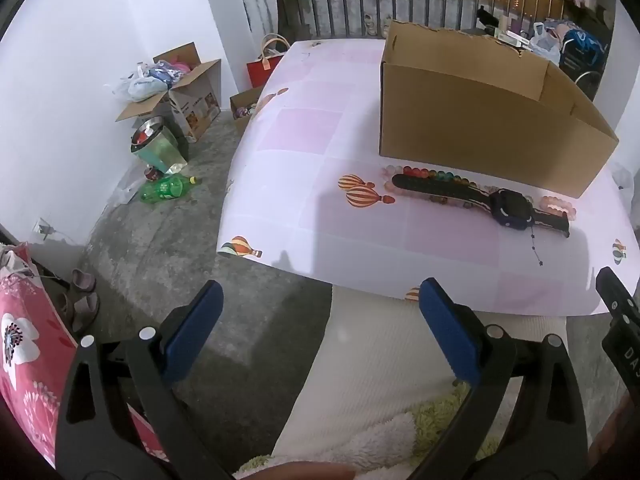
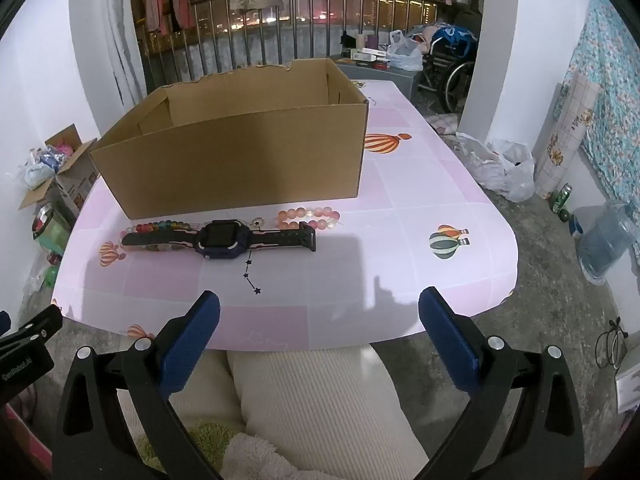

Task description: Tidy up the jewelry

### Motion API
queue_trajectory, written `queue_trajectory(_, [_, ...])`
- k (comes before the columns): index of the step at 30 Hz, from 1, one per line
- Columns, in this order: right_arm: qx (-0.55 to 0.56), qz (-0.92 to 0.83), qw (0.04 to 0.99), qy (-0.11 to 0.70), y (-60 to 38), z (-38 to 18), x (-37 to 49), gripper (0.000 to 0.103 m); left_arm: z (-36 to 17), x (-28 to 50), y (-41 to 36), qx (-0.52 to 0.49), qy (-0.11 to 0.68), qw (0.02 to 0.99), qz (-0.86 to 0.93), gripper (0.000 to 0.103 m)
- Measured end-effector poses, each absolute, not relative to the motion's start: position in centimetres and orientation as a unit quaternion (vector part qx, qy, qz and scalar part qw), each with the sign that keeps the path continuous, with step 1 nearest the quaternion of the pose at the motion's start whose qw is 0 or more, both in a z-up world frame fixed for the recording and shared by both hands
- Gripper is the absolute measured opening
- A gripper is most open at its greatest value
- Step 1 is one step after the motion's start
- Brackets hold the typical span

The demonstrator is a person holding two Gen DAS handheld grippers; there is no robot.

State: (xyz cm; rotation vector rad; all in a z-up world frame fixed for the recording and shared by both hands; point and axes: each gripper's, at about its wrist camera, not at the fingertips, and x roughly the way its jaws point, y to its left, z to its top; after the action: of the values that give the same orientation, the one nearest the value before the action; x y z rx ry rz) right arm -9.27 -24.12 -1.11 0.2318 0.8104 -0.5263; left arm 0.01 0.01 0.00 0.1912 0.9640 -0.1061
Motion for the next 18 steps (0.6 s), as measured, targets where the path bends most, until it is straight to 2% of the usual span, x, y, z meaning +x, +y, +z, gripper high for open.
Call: queue_trajectory(18, [0.112,-0.250,0.880,0.389,-24.05,-0.89,-9.28,0.097,-0.07,0.00,-0.12,0.091,0.464,0.880,-0.053,0.095])
